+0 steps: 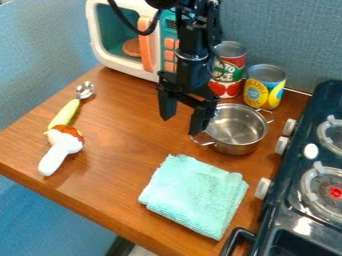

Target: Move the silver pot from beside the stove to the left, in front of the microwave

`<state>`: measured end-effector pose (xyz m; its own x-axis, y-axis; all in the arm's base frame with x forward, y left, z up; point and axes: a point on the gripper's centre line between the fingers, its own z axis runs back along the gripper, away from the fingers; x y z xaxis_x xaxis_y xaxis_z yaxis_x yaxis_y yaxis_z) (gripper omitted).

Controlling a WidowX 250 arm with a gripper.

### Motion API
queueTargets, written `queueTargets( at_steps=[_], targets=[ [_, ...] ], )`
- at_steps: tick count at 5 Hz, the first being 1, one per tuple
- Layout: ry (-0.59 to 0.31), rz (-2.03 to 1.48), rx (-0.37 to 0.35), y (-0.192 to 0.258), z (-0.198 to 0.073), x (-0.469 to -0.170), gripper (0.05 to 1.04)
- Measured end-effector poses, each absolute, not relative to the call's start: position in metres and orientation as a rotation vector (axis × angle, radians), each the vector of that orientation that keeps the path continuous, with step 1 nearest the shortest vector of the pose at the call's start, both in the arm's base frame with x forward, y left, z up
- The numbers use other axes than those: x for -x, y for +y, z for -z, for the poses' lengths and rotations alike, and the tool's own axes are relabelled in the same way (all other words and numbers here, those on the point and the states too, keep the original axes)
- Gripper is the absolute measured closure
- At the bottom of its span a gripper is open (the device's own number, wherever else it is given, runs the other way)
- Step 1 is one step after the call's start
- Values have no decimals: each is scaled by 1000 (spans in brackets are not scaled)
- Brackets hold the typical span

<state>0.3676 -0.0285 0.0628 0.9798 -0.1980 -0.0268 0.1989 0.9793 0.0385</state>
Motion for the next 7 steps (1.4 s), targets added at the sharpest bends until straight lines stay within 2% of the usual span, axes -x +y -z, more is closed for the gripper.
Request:
queueTargets(
  at_steps=[1, 3, 4, 5, 7],
  targets=[
    [64, 198, -42, -28, -49, -364, 83],
    [34, 214, -64, -26, -53, -376, 83],
    [19, 248, -44, -16, -79, -364, 83],
    [31, 210, -24, -2, -89, -374, 83],
    [44, 192, 11, -10, -76, -411, 83]
  ],
)
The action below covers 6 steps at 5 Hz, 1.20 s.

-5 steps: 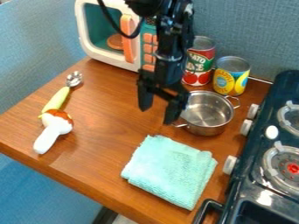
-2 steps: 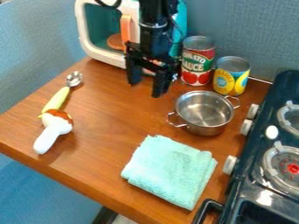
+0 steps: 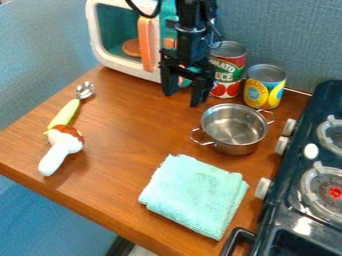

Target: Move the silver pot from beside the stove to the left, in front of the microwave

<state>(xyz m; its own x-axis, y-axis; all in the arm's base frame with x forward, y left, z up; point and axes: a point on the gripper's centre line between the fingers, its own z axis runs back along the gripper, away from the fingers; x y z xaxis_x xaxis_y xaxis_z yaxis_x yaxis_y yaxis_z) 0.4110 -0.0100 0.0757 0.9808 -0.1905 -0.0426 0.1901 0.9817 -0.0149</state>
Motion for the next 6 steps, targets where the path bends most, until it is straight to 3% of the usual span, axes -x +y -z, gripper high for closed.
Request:
queueTargets(
  at_steps=[4, 6],
  targets=[
    [105, 232, 34, -35, -41, -428, 121],
    [121, 227, 69, -42, -24, -438, 689]
  ],
)
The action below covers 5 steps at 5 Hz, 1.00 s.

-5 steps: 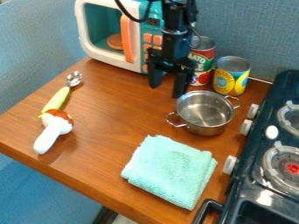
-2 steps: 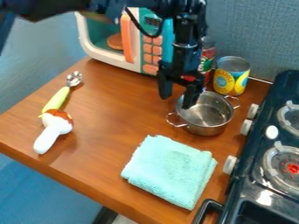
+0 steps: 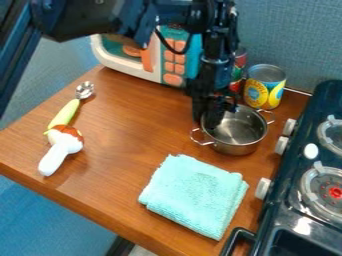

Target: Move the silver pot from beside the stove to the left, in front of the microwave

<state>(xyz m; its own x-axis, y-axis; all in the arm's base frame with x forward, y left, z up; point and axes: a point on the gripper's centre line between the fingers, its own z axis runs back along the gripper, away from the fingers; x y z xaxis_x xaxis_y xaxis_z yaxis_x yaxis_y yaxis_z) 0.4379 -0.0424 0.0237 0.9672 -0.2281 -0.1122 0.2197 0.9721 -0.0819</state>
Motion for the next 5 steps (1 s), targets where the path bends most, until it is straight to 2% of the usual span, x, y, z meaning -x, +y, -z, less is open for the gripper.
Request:
queueTargets(
  at_steps=[1, 2, 4, 5],
  targets=[
    [99, 264, 85, -45, -23, -441, 902],
    [92, 281, 100, -47, -22, -437, 975],
    [56, 277, 120, -48, -27, -426, 982],
    [16, 259, 143, -42, -44, -420, 982]
  ],
)
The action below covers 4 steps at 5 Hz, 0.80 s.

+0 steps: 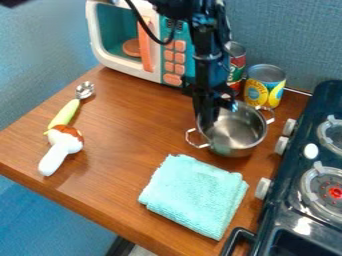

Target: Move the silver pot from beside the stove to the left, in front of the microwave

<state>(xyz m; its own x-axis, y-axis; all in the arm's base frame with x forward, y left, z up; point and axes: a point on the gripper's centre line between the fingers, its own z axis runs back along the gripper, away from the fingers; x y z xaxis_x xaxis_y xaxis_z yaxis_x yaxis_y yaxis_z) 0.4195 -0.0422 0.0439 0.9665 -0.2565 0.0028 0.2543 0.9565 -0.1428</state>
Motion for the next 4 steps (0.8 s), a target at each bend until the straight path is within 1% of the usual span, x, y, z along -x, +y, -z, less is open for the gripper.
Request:
queueTargets(
  at_steps=[1, 2, 3, 4],
  targets=[
    [-17, 200, 154, -19, -63, -411, 982],
    [-12, 141, 149, 5, -67, -402, 982],
    [31, 40, 139, 39, -67, -393, 982],
    [23, -72, 120, 80, -71, -389, 982]
  ],
)
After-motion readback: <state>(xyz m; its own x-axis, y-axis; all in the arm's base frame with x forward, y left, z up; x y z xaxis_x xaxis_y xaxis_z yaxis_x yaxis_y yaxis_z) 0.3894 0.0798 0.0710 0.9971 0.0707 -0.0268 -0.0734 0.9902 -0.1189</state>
